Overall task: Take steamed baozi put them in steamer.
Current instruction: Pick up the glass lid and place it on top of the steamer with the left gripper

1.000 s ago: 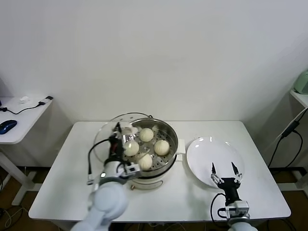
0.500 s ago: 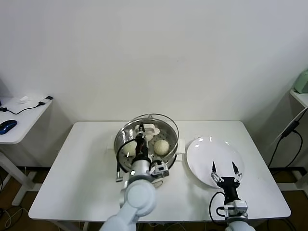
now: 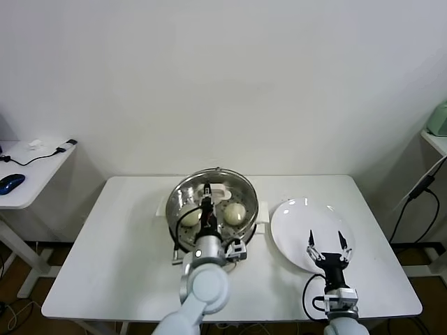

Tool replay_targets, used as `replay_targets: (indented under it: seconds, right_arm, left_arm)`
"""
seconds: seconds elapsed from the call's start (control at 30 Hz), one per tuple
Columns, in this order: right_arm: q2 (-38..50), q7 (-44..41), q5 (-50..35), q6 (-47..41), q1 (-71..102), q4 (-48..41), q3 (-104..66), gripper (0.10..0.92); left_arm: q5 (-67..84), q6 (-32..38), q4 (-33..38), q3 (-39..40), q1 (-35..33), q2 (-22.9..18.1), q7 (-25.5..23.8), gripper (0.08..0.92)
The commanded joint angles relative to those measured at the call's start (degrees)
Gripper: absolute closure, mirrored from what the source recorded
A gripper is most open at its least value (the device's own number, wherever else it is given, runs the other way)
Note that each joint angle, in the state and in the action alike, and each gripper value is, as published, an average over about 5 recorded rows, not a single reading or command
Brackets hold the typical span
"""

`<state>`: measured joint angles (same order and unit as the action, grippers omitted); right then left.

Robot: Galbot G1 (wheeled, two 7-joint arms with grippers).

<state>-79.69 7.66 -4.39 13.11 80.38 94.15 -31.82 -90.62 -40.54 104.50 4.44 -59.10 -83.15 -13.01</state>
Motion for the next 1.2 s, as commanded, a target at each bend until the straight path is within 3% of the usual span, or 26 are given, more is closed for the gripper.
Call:
replay_targets:
  seconds: [0.03,1.2]
  right_arm:
    - [-0.1,0.22,0.16,0.41,-0.12,-0.28,0.02,0.203]
    - [-0.97,0.38,1.88,0.85,0.28,-0.7,0.54,0.203]
  left_arm:
    - [-2.07,0.48,-0.6,-0.03,-0.92,0.96,0.33,0.866]
    - [-0.89,0.38,-0.89,0.28,-1.89,-0.6,1.9,0.866]
